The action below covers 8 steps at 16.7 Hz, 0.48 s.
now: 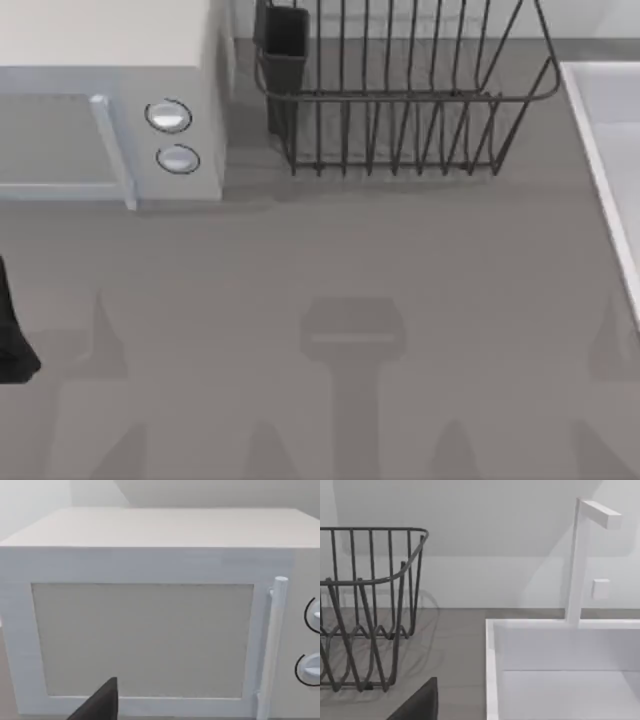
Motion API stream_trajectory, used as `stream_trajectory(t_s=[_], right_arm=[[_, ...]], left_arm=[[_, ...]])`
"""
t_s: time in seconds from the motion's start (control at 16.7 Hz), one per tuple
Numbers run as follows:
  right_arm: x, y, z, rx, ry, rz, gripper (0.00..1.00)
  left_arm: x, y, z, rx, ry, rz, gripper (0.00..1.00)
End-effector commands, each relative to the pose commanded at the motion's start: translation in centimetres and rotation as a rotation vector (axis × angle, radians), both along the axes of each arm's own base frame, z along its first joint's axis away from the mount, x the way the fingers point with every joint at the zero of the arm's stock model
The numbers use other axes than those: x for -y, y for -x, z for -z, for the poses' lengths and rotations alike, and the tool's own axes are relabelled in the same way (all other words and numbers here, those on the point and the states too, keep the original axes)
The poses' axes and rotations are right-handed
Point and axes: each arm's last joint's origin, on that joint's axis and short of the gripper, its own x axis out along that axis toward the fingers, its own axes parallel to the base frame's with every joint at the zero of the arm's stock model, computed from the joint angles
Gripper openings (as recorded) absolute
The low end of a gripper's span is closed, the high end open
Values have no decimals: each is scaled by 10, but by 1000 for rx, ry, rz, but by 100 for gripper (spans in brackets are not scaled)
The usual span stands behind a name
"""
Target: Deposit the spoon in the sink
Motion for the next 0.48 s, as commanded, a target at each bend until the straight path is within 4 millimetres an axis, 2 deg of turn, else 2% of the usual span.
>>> stream_trajectory(t_s=[0.24,0.48], right_arm=[[2,0,-5,-33,24,15,100],[10,-6,-25,-229,133,70,100]], left_arm=[[0,0,0,0,0,0,100],[0,0,0,0,0,0,100]])
